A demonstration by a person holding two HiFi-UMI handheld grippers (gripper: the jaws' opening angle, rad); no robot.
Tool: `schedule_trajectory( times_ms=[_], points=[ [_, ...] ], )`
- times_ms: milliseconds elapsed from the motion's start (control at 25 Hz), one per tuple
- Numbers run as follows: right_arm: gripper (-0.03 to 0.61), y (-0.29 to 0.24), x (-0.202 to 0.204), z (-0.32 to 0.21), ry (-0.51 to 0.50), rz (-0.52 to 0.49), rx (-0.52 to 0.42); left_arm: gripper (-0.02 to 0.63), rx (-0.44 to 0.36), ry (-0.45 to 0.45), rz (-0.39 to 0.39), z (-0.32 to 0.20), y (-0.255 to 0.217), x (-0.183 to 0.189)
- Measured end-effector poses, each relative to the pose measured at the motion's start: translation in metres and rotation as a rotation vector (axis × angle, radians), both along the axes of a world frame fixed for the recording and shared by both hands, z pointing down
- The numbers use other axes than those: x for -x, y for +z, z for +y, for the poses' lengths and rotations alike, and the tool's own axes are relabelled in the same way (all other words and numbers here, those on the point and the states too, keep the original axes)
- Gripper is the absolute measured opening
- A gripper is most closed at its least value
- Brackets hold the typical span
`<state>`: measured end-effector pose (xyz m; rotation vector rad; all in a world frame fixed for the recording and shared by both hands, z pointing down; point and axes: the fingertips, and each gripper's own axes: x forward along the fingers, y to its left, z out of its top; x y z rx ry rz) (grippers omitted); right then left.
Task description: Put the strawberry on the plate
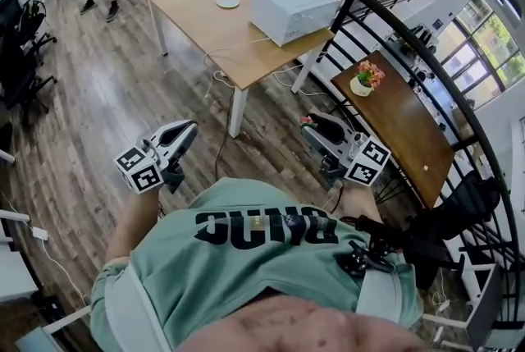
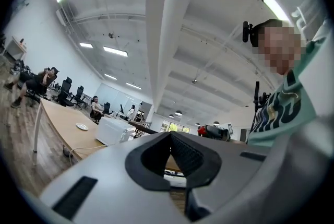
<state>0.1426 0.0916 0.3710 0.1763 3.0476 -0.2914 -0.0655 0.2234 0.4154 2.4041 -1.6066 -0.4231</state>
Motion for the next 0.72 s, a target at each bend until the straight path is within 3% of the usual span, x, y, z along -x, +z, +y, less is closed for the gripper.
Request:
schedule_trajectory(
  times_ms=[400,720],
  points=[
    [0.140,-0.010,0.023,-0.152,-0.221,-0.058,0.015,0.003,0.017,-0.206,-0.028,-0.111,-0.027,-0.013],
    [0.139,0.008,0.037,-0.234,-0.332,-0.059,0.080,0.003,0.059,-0.278,-0.049,-0.184,-0.033,-0.029]
  ],
)
